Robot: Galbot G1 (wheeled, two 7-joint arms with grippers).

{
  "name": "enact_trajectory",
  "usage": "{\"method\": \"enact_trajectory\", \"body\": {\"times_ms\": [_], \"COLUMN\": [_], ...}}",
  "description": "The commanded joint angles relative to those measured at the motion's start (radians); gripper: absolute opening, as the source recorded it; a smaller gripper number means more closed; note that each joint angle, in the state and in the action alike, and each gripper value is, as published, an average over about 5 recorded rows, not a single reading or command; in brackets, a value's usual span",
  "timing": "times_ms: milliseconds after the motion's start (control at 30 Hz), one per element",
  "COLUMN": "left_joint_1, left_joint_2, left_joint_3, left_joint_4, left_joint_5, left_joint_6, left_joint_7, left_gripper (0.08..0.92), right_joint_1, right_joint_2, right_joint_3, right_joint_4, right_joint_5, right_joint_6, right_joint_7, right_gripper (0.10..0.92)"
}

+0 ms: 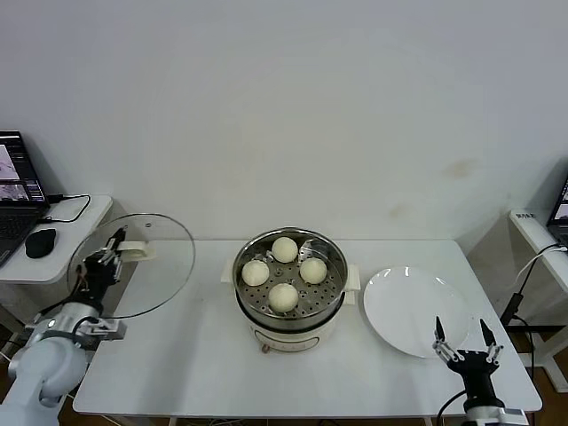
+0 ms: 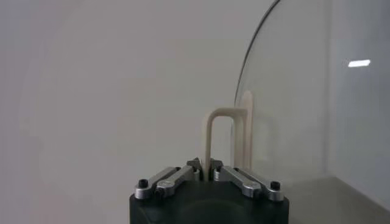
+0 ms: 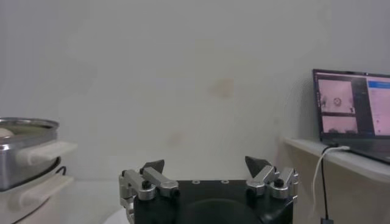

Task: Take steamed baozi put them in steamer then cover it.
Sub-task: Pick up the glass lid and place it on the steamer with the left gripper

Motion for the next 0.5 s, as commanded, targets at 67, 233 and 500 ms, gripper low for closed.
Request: {"method": "enact_trajectory", "body": {"times_ms": [67,233,500], "left_joint_1": [-0.213,-0.381,-0.464], "left_joint_2": [0.023,-0.063,-0.215], "left_joint_3": [0.406,0.540,0.623], "left_joint_4": [-0.146,-0.067,0.015], "left_joint_5": [0.019,0.053,0.064], "left_joint_6": [0.221,0.291,0.409], "left_joint_7": [0.144,0.186,0.207], "left_gripper": [0.150,0.150,0.150], "right_joint_1": [0.011,0.030,0.050], "right_joint_2": [0.027,0.053,0.082], "right_joint_3": [-0.046,-0.076,-0.111], "right_joint_4": [-0.014,-0.028,-0.049], "right_joint_5": [-0.068,-0.132,-0.230], "right_joint_6": [0.004,0.007,0.011], "right_joint_7": [0.008,0.027,0.066], "right_gripper": [0.823,0.823,0.822]}}
